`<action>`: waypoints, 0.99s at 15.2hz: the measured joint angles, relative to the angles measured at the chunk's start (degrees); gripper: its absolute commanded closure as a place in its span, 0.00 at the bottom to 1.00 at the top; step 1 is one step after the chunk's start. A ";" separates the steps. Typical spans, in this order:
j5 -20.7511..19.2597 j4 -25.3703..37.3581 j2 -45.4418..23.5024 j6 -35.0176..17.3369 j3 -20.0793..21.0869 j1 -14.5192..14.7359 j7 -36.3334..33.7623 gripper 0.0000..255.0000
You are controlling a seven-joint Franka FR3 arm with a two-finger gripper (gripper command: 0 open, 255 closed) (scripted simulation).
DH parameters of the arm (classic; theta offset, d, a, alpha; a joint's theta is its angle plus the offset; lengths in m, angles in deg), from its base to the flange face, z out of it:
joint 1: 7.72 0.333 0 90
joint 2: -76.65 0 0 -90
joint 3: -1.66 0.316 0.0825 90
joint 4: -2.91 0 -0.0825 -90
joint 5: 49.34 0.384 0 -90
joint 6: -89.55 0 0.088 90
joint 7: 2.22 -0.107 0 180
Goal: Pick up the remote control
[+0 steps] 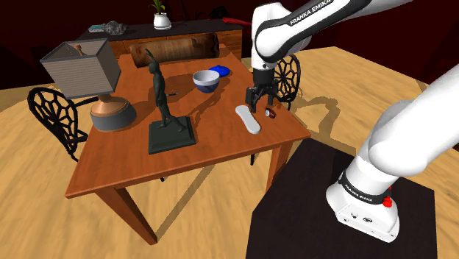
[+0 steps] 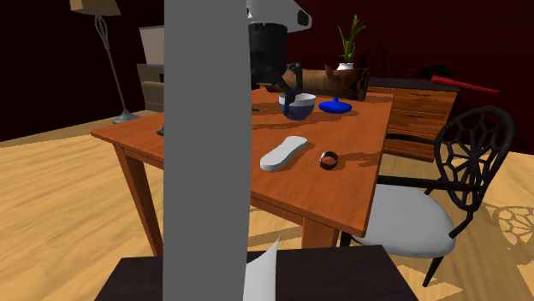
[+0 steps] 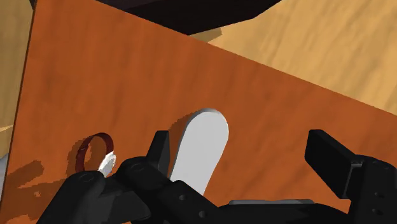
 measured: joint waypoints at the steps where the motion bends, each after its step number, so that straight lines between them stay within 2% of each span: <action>1: -0.17 -0.05 -1.71 -2.27 0.11 -0.29 -1.18 0.00; 10: -3.18 8.06 -20.60 -17.43 -1.17 -3.29 -10.75 0.00; 15: -3.68 8.85 -24.78 -21.50 -1.43 -3.36 -12.75 0.00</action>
